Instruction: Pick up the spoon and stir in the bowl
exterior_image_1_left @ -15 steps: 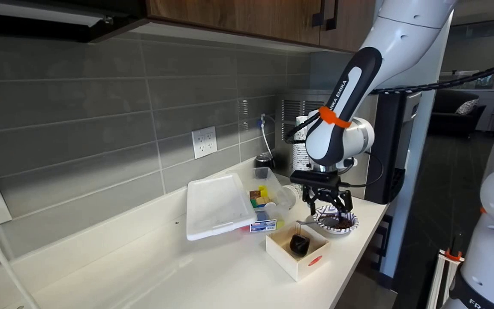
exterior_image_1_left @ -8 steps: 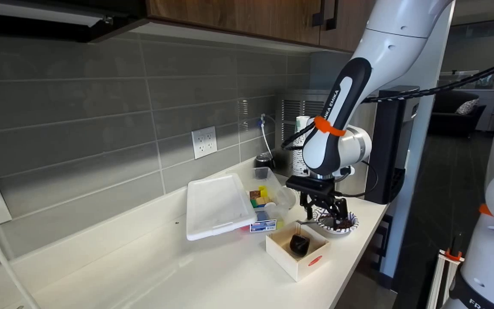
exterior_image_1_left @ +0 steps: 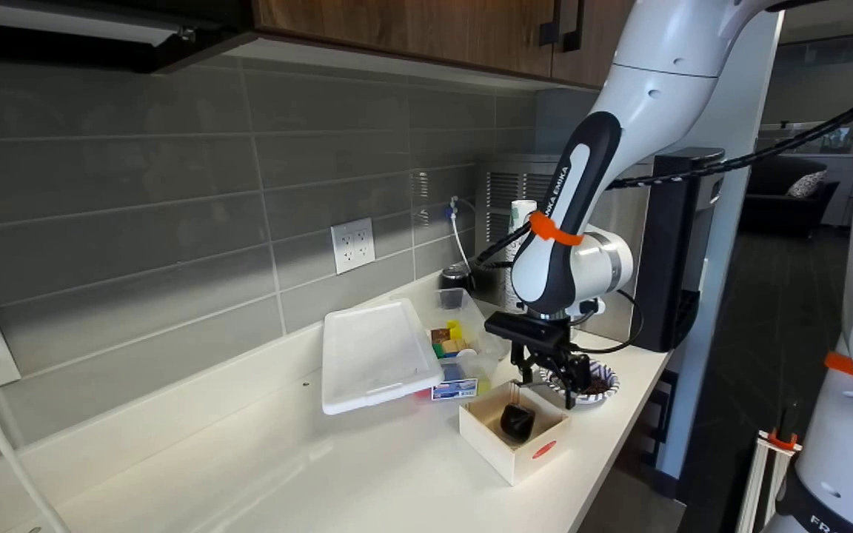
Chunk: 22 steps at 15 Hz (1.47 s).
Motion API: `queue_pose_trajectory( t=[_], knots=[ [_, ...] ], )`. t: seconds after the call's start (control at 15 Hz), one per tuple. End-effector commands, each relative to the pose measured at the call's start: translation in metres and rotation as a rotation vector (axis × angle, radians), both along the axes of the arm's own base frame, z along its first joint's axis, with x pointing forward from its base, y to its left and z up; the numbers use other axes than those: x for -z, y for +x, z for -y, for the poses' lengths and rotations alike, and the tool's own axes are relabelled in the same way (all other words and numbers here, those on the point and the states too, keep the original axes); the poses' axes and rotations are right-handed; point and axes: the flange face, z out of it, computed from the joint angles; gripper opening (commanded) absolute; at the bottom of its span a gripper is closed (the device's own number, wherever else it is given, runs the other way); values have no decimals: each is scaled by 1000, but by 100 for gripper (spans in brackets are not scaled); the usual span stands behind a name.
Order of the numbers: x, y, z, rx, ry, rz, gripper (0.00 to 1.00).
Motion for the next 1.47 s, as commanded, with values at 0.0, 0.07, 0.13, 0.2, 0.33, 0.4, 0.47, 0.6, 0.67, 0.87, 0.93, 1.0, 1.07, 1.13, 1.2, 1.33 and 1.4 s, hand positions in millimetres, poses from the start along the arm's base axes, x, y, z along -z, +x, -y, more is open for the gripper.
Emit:
queue_pose_trajectory(
  t=[0.0, 0.07, 0.13, 0.2, 0.33, 0.4, 0.47, 0.6, 0.67, 0.87, 0.93, 1.0, 1.07, 1.13, 1.2, 1.33, 1.4],
  knots=[
    [0, 4, 5, 19, -10, 25, 66],
    [0, 3, 7, 21, -12, 27, 58],
    [0, 2, 10, 27, -16, 28, 49],
    [0, 1, 13, 32, -18, 29, 42],
    [1, -2, 19, 46, -21, 27, 27],
    [1, -3, 22, 53, -22, 24, 19],
    [2, -4, 24, 59, -22, 22, 11],
    [2, -5, 27, 67, -23, 22, 0],
    [2, -5, 28, 70, -23, 22, 0],
    [-1, -3, 30, 73, -22, 21, 2],
    [-2, -2, 30, 72, -21, 23, 2],
    [-6, 0, 30, 69, -21, 27, 2],
    [-10, 4, 30, 64, -21, 33, 2],
    [-13, 7, 31, 61, -22, 42, 2],
    [-19, 11, 32, 56, -15, 51, 2],
    [-30, 17, 35, 44, 19, 68, 2],
    [-35, 18, 36, 39, 45, 72, 2]
  ],
)
